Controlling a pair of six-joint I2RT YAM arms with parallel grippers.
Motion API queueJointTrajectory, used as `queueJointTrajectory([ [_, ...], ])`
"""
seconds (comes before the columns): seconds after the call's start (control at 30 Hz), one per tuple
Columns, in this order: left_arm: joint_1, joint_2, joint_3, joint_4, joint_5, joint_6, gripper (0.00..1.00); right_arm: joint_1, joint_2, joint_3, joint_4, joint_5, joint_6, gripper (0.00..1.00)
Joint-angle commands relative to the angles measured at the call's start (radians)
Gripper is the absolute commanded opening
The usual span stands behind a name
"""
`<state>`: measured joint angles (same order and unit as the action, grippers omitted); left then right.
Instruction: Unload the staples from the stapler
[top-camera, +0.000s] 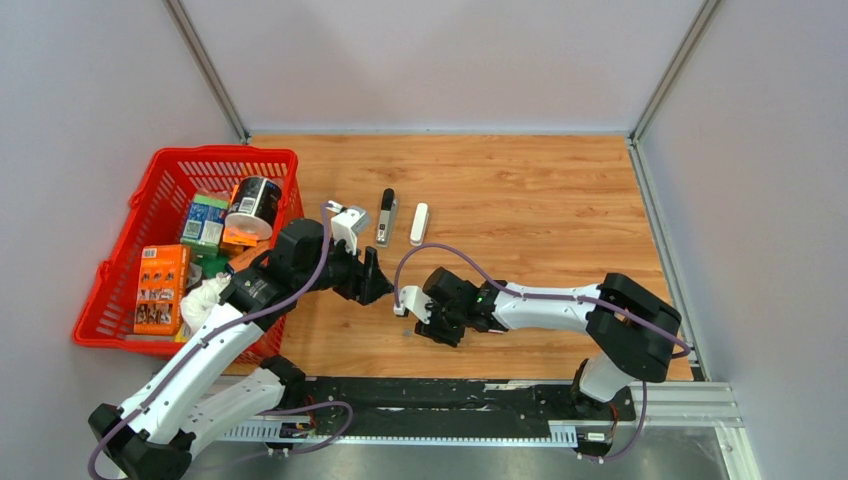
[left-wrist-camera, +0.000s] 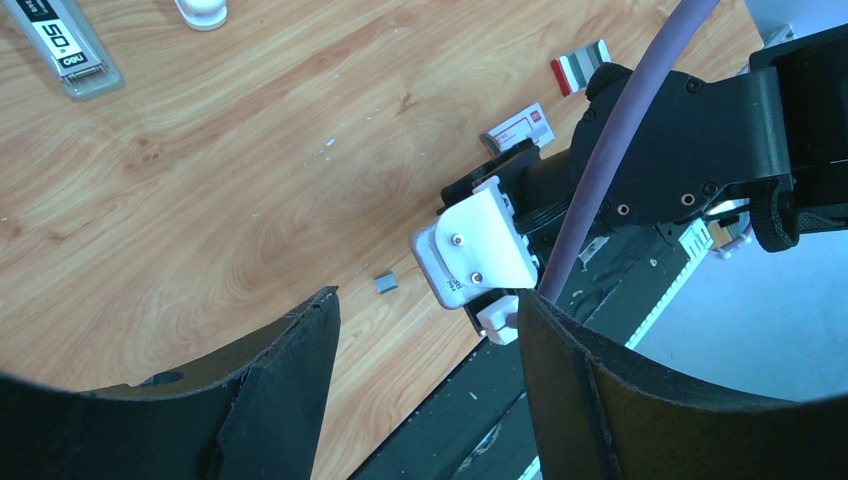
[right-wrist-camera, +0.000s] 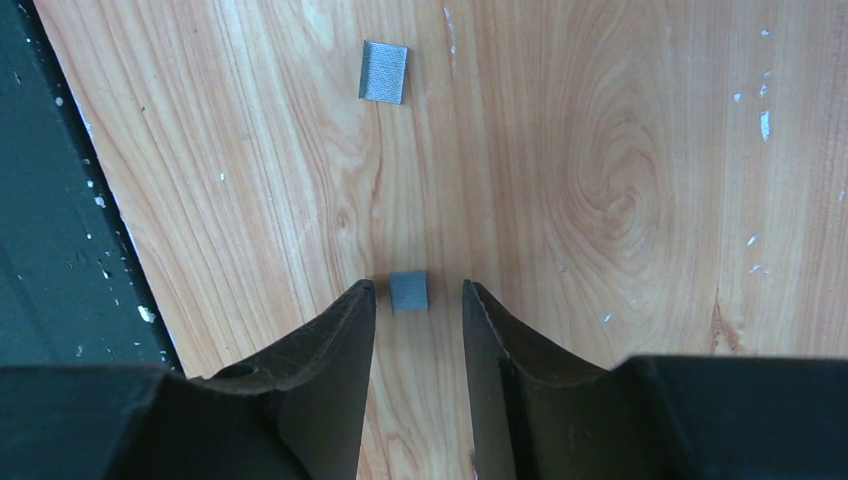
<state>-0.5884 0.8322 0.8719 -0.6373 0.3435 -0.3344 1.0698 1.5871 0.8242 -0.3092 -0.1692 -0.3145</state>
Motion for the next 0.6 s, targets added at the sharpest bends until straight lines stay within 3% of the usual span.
queueJointTrajectory([
  [0.0, 0.001, -0.016, 0.007, 0.002, 0.015, 0.014, 0.73, -0.005, -0.004, 0.013, -0.059, 0.036, 0.018, 0.41],
  [0.57, 0.001, -0.019, 0.004, 0.002, 0.017, 0.012, 0.73, -0.002, 0.048, 0.039, -0.071, 0.01, 0.034, 0.27],
])
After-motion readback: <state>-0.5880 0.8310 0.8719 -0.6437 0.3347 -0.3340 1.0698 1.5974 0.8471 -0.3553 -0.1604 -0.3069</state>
